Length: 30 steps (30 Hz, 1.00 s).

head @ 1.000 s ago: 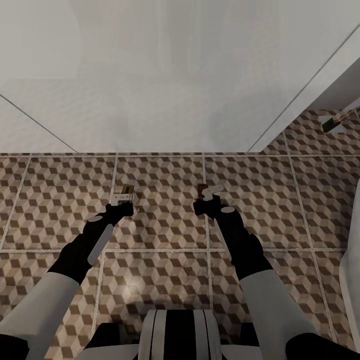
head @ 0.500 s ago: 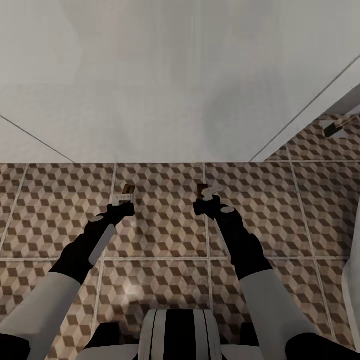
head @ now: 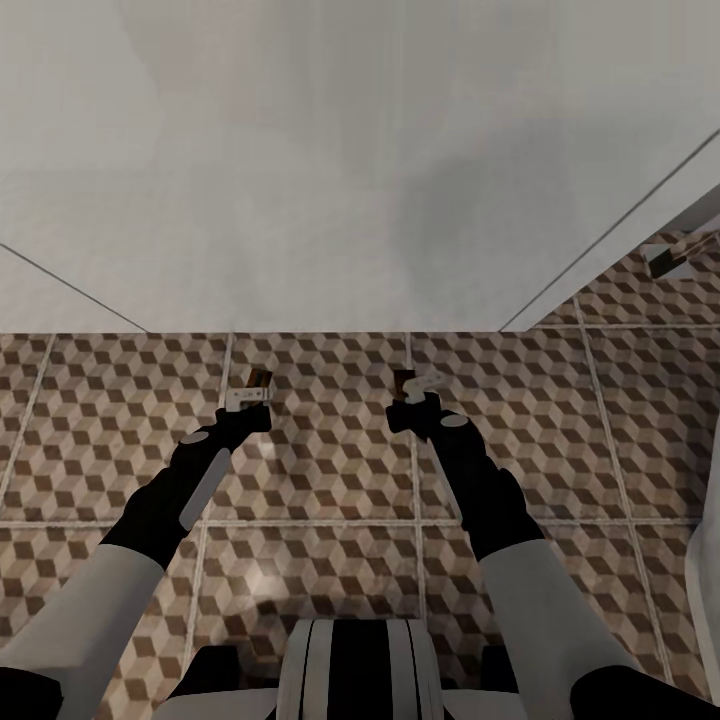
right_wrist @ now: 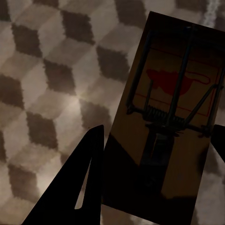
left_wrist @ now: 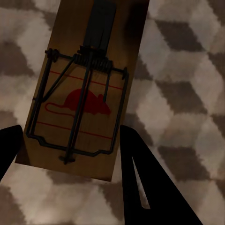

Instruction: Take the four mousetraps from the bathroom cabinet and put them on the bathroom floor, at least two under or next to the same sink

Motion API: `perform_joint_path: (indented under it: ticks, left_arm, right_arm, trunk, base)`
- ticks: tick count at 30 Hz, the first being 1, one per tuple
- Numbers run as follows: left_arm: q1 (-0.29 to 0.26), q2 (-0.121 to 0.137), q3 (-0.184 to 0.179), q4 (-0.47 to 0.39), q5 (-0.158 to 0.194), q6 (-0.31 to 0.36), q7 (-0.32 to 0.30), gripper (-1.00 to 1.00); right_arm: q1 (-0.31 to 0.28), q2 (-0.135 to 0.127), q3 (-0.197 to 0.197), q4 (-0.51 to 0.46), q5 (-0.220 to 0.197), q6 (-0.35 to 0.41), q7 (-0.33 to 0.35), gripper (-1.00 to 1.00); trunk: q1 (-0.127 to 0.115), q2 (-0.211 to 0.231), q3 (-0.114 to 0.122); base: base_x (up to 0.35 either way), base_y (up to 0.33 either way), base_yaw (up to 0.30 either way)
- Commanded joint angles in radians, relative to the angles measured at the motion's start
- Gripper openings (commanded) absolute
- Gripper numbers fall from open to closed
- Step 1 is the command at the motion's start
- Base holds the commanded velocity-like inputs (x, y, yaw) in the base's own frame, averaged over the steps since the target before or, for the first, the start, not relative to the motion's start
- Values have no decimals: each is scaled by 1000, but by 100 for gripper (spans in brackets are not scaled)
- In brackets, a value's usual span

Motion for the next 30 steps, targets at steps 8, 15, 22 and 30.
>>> perform_joint_path:
  ticks: [8, 15, 22, 30]
  left_arm:
    - [0, 1, -5, -3, 9, 4, 8, -100]
    - [0, 0, -6, -2, 9, 4, 8, -100]
    - [0, 0, -6, -2, 9, 4, 8, -100]
    - [0, 0, -6, -3, 9, 4, 8, -100]
  right_arm:
    - [0, 0, -2, 42, 10, 7, 5, -100]
    - [-9, 0, -2, 48, 11, 37, 1, -100]
    - [-25, 0, -2, 48, 11, 48, -3, -100]
    - [-83, 0, -2, 90, 13, 67, -5, -100]
  trunk:
    - [0, 0, -1]
    - [0, 0, -1]
    - [0, 0, -1]
    - [0, 0, -1]
  base:
    - [1, 0, 0]
    - [0, 0, 0]
    - [0, 0, 0]
    - [0, 0, 0]
